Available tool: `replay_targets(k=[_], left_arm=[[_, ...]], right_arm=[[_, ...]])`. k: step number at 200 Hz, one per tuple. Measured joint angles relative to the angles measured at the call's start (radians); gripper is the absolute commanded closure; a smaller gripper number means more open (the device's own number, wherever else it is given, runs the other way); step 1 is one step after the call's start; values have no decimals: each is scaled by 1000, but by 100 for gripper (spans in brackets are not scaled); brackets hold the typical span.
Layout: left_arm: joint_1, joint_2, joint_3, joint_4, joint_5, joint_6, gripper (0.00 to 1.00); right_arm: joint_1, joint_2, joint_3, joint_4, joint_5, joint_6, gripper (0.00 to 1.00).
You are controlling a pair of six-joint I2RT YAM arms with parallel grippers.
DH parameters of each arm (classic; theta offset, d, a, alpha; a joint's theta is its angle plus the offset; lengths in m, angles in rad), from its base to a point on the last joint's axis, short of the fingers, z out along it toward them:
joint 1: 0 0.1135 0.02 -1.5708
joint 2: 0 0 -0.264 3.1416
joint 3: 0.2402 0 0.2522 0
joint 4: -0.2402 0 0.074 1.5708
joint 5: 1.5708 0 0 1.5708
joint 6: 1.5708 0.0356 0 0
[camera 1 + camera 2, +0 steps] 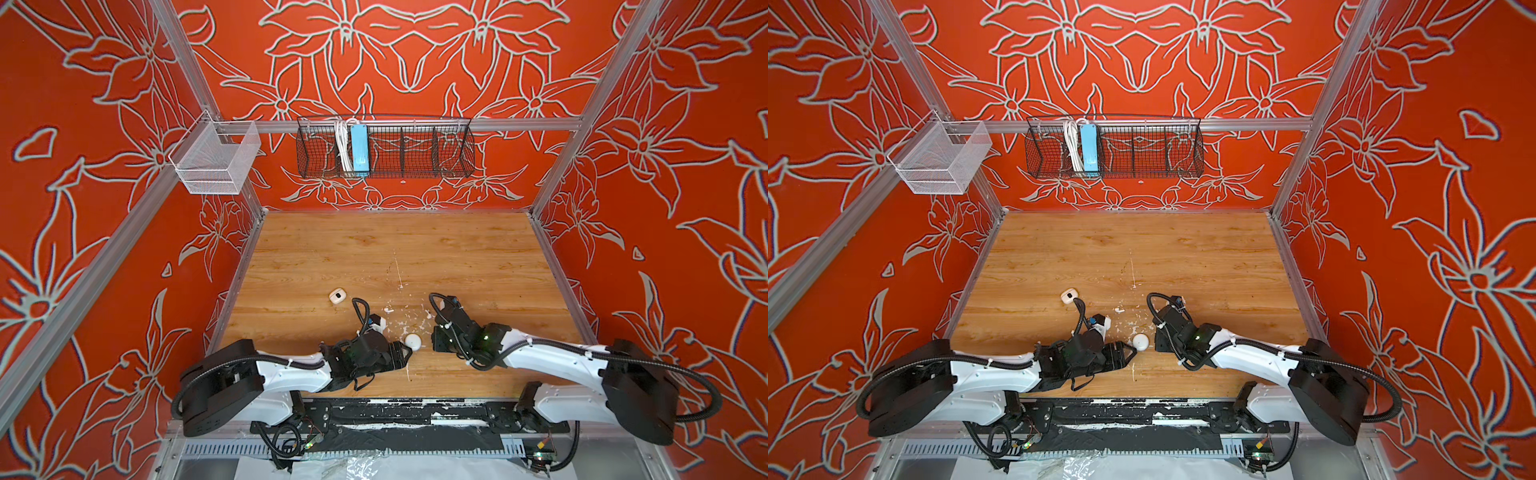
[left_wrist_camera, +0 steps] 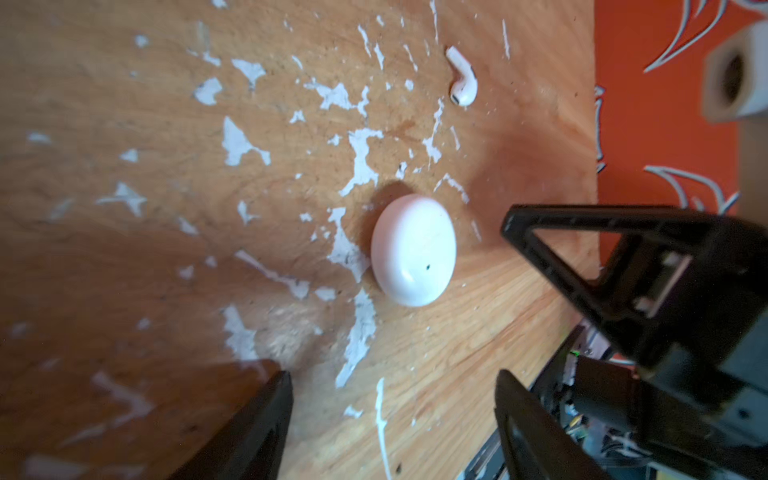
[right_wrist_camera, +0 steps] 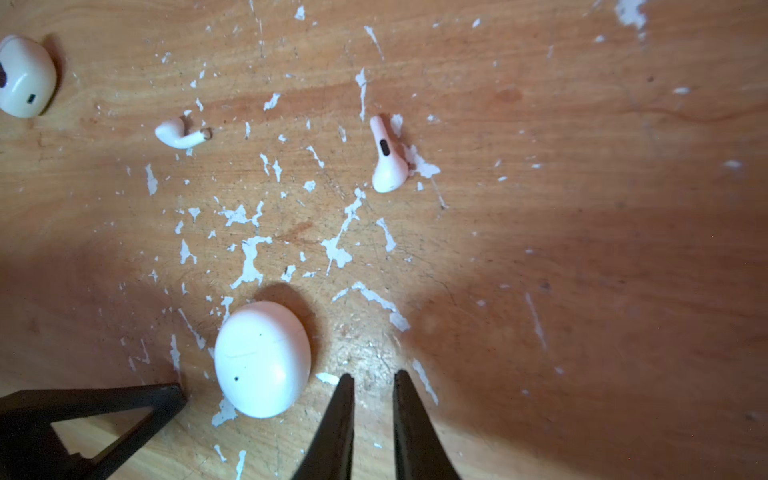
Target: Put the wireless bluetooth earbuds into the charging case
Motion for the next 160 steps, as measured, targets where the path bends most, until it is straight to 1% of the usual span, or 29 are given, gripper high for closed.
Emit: replay_targets(k=[40,90,128,160], left_arm=[[-14,89,18,115,-9,-41,23],[-35,184,56,200,-23,-84,28],[-41,191,32,249,-52,-145,28],[-42,166,27,214,-82,-190,28]], right_arm=[[-6,97,13,53,-32,-18,85],[-9,151,26,115,-46,-18,87],[-9,161,26,140,-45,-18,87],[-9,161,26,140,-45,-17,87]])
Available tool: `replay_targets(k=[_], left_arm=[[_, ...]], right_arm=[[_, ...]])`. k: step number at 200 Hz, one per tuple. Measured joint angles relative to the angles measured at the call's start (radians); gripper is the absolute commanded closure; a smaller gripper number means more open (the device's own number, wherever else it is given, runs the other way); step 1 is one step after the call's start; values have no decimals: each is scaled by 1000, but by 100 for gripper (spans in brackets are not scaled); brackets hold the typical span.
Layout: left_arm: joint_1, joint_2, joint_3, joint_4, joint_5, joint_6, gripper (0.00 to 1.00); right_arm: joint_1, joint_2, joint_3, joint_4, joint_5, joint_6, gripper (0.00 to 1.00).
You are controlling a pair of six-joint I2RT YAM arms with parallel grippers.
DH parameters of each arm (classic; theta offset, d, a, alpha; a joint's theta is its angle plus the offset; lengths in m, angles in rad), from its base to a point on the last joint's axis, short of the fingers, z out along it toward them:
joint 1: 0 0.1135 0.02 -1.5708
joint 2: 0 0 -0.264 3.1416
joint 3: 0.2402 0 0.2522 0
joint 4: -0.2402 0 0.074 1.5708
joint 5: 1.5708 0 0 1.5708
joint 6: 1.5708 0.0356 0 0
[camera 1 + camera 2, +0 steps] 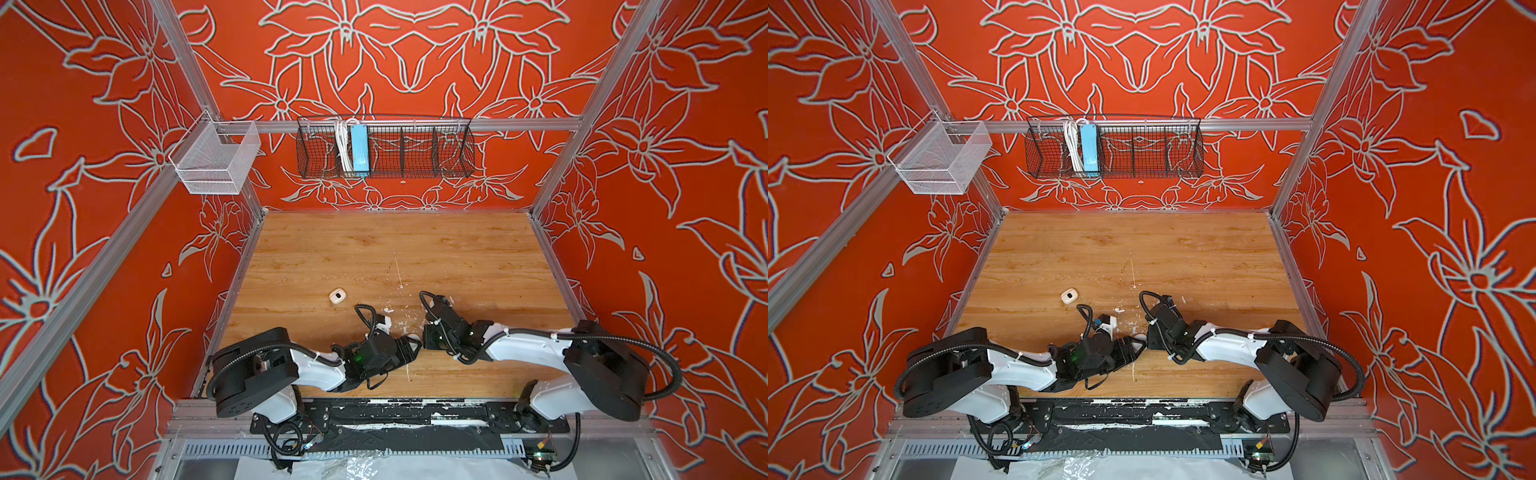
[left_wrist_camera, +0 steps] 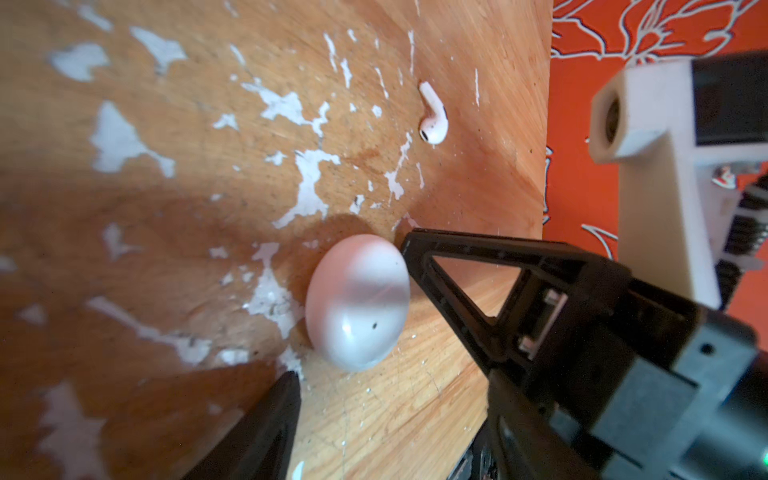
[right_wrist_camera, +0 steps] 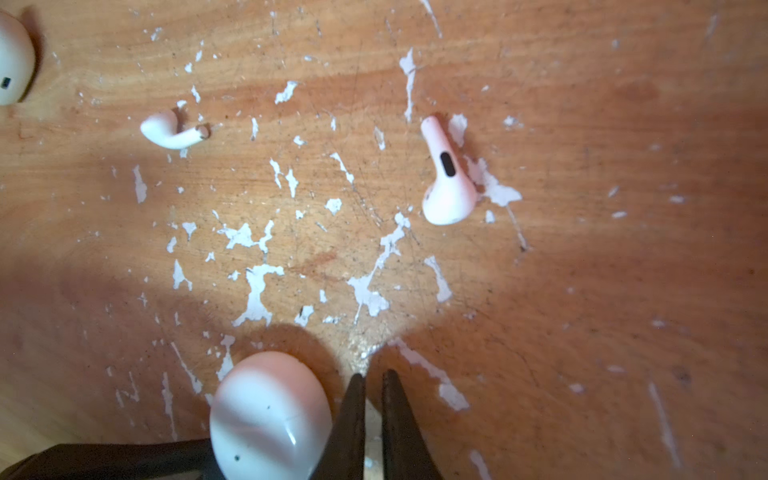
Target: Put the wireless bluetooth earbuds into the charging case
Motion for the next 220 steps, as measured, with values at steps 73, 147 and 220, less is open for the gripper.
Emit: replay_targets(k=[73,147,220], left_arm=[[-5,-6,17,-46,-26,-51,28],[-5,-2,23,-51,-37,-73,28],[-5,39,36,-17,-55,-74,31]], right_arm=[[0,2,0,6,0,0,87],[0,21,0,45,-3,2,87],[0,37,1,81,-11,6,88]])
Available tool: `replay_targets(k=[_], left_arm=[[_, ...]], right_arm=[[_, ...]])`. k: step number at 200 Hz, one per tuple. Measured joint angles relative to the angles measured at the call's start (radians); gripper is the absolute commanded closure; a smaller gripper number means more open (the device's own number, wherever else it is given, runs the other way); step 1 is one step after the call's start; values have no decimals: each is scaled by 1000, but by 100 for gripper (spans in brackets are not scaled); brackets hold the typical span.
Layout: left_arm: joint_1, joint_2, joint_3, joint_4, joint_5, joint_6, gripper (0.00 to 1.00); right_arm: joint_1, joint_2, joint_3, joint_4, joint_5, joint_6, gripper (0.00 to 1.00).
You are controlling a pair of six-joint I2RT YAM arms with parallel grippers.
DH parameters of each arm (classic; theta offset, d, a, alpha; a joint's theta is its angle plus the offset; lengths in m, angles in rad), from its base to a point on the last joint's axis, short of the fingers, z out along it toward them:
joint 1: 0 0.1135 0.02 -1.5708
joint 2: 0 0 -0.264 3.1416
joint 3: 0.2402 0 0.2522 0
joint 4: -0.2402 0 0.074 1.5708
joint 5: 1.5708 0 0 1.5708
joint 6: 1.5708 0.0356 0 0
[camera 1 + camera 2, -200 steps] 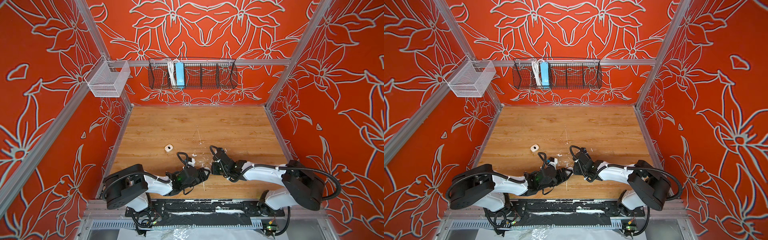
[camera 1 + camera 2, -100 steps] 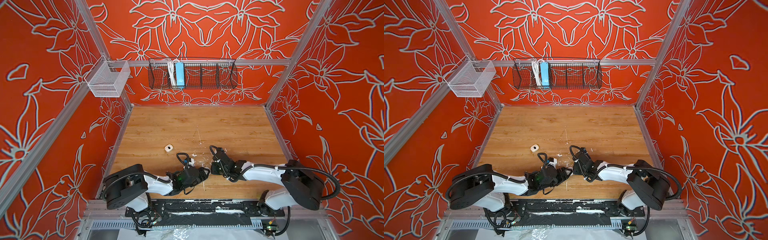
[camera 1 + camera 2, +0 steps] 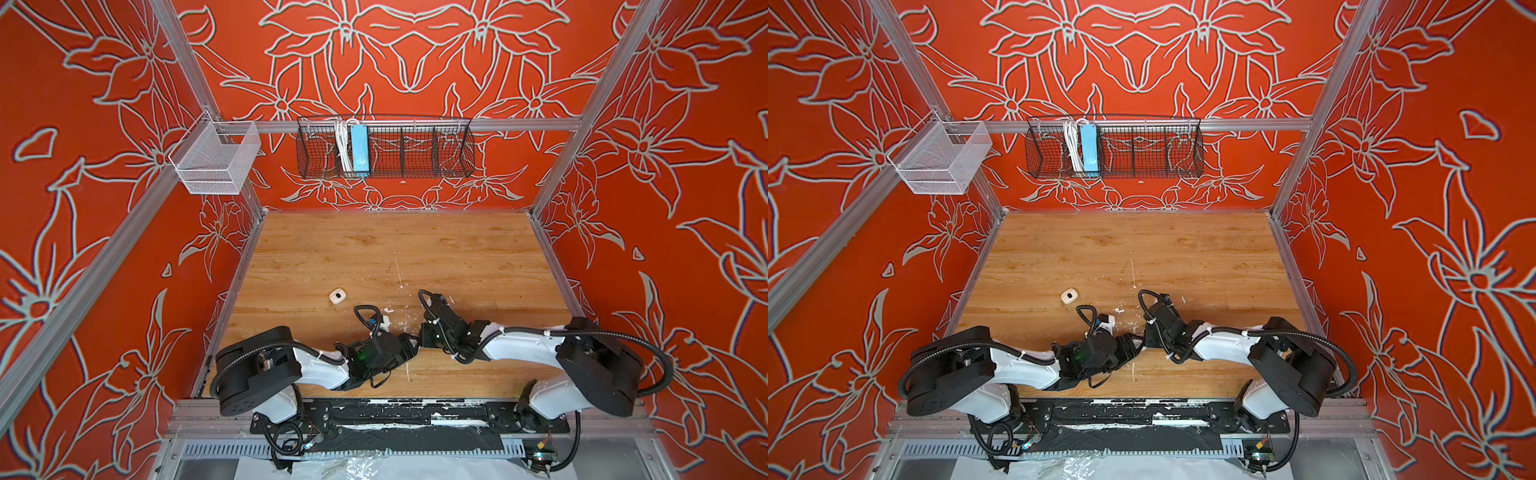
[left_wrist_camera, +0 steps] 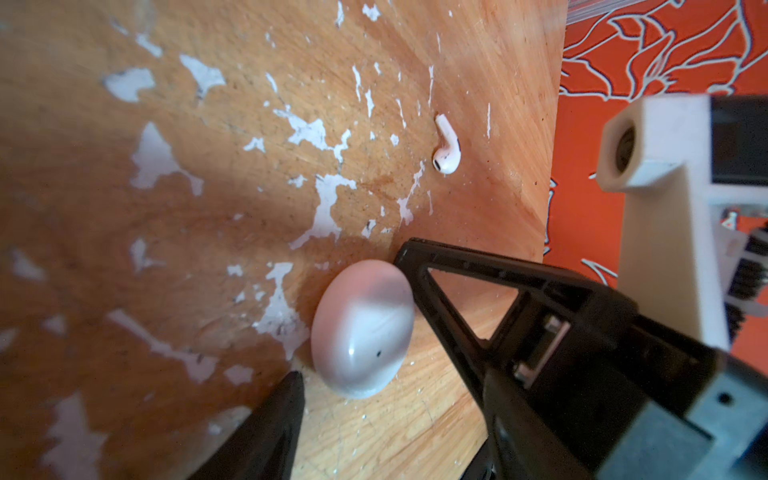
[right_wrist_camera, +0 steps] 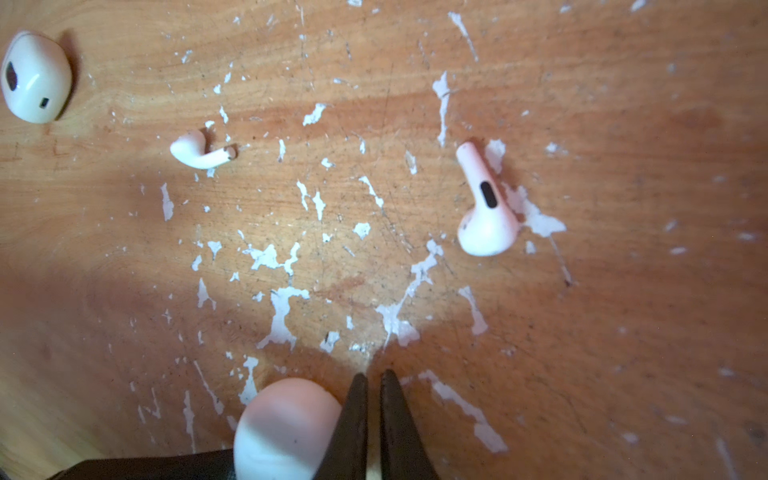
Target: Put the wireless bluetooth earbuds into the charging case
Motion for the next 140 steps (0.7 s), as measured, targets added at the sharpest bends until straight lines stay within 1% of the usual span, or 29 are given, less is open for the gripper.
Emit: replay_targets(k=[89,140], left_arm=[[1,54,8,65,-27,-7,32],[5,71,8,100,-39,-6,34]], right_arm=[[0,4,0,1,-2,5,90],[8,14,7,2,16,12,91]])
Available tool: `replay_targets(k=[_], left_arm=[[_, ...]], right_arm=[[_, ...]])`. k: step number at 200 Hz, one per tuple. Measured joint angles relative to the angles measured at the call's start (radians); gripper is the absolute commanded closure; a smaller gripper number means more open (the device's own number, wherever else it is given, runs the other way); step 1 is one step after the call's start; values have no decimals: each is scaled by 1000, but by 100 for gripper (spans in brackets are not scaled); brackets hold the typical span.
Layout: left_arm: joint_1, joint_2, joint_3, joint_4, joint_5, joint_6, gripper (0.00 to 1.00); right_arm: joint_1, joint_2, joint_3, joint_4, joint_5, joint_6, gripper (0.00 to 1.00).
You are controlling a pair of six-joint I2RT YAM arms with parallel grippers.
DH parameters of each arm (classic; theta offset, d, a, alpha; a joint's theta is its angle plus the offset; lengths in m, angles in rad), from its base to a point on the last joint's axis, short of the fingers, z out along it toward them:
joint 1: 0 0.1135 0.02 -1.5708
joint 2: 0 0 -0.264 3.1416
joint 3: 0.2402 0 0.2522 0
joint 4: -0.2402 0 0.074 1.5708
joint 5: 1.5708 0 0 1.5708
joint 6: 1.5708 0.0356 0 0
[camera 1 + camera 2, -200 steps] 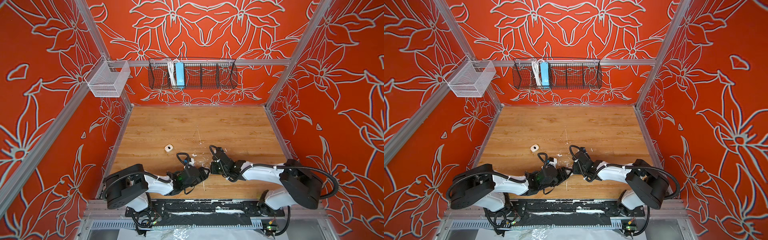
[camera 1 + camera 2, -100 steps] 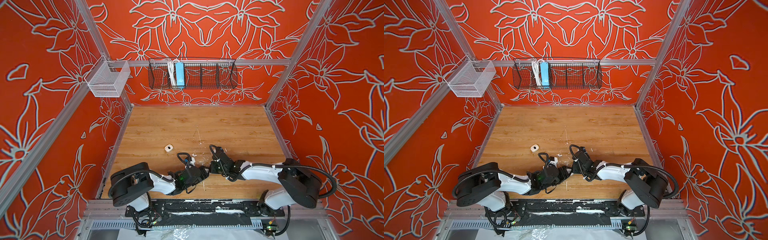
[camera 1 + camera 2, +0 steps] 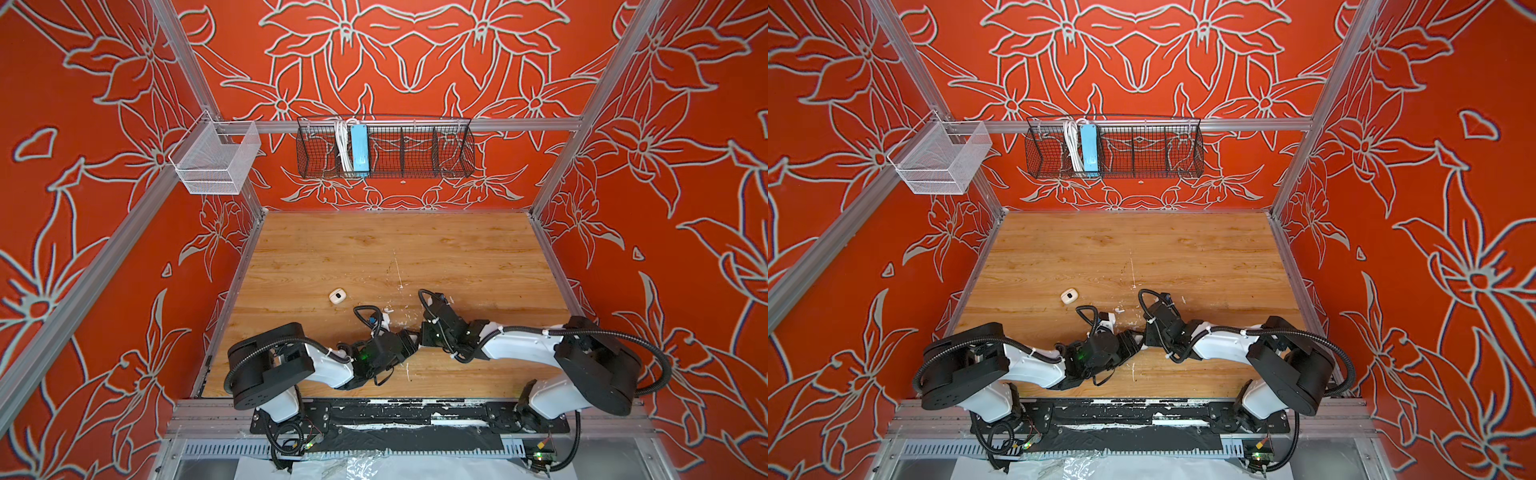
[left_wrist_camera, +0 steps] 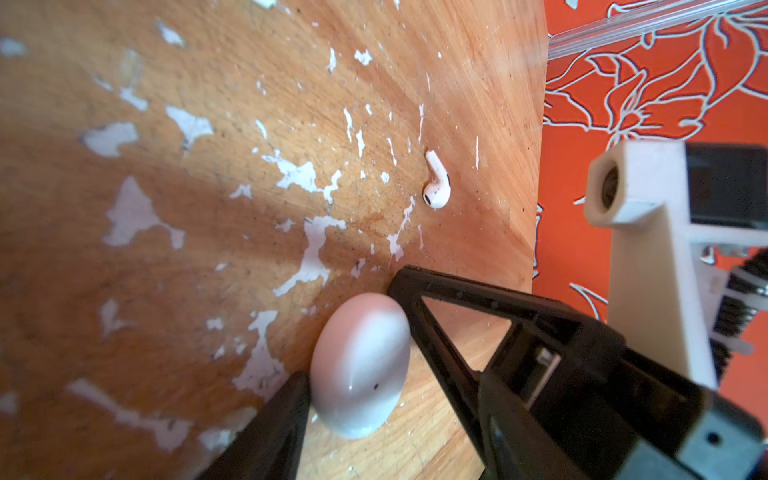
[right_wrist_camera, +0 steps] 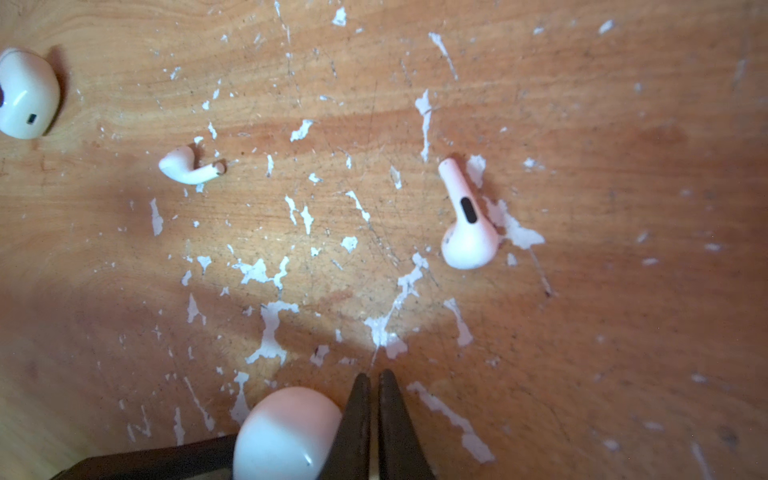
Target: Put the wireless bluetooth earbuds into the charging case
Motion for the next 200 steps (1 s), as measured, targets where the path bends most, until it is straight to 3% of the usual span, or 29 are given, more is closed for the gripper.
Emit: replay_targets(k=[132,200], left_arm=[[23,152,-74,355,-26,2,38],[24,206,-77,432,-30,9,48]], right_arm=[[15,47,34,9,60,20,92],[24,55,37,18,83,21,92]])
